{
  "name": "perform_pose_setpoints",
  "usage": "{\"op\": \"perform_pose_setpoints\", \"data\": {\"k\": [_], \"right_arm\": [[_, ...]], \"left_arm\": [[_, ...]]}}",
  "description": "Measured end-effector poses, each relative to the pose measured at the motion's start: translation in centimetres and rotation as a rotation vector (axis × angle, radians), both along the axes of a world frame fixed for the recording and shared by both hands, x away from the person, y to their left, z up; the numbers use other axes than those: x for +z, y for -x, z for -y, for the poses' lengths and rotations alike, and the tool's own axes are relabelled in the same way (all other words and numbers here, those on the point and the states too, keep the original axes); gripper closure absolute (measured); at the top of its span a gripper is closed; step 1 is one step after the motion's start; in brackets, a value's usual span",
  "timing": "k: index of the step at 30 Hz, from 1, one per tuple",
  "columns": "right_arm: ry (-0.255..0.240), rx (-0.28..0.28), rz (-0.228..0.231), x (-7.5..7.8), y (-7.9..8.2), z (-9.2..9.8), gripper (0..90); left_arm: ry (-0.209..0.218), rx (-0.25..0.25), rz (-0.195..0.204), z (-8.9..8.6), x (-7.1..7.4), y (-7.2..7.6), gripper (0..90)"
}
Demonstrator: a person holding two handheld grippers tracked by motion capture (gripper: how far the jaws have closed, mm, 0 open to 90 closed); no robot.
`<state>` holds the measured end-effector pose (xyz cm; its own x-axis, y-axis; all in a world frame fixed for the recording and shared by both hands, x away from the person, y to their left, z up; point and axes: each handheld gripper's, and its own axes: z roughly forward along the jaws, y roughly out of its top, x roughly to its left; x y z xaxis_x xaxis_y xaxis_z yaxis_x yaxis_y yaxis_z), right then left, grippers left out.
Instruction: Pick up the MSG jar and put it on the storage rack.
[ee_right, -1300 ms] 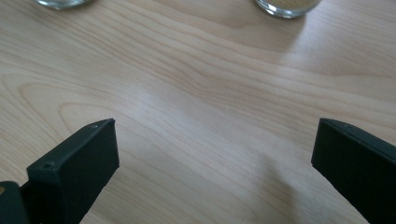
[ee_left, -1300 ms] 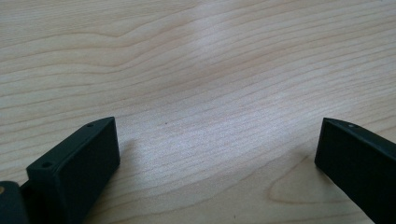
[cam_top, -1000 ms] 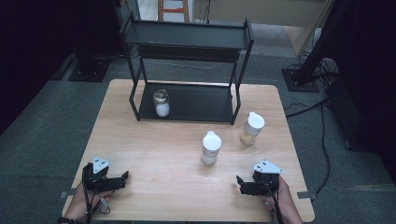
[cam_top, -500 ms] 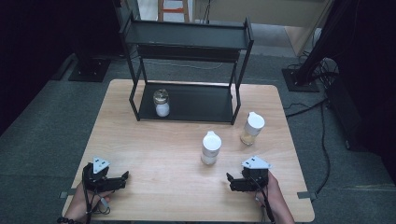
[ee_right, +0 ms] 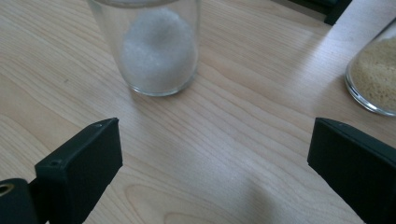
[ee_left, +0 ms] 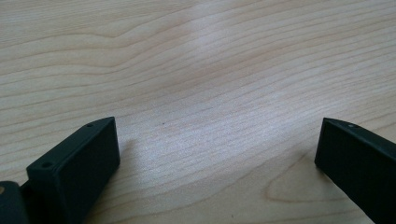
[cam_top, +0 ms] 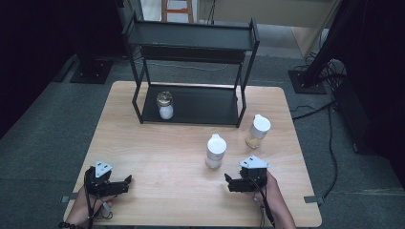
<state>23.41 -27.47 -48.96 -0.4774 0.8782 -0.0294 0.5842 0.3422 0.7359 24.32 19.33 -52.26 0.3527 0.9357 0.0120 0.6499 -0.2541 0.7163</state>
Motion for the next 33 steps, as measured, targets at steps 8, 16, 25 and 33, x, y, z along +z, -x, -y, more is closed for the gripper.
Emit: {"op": "perform_pose_setpoints", "data": {"k": [8, 16, 25, 33], "right_arm": [[-0.001, 0.021, 0.005, 0.5, -0.7, -1.1, 2.8], [-0.004, 0.033, 0.004, 0.8, -1.5, -2.3, 4.7], [-0.01, 0.033, 0.006, 1.3, -2.5, -3.3, 5.7], [-0.025, 0.036, 0.013, 2.1, -3.1, -4.0, 6.2]], "left_arm": [[0.0, -0.002, 0.0, 0.0, 0.0, 0.0, 0.0], [0.0, -0.003, 0.0, 0.0, 0.0, 0.0, 0.0], [0.001, -0.003, 0.0, 0.0, 0.0, 0.0, 0.0], [0.0, -0.005, 0.0, 0.0, 0.0, 0.0, 0.0]]}}
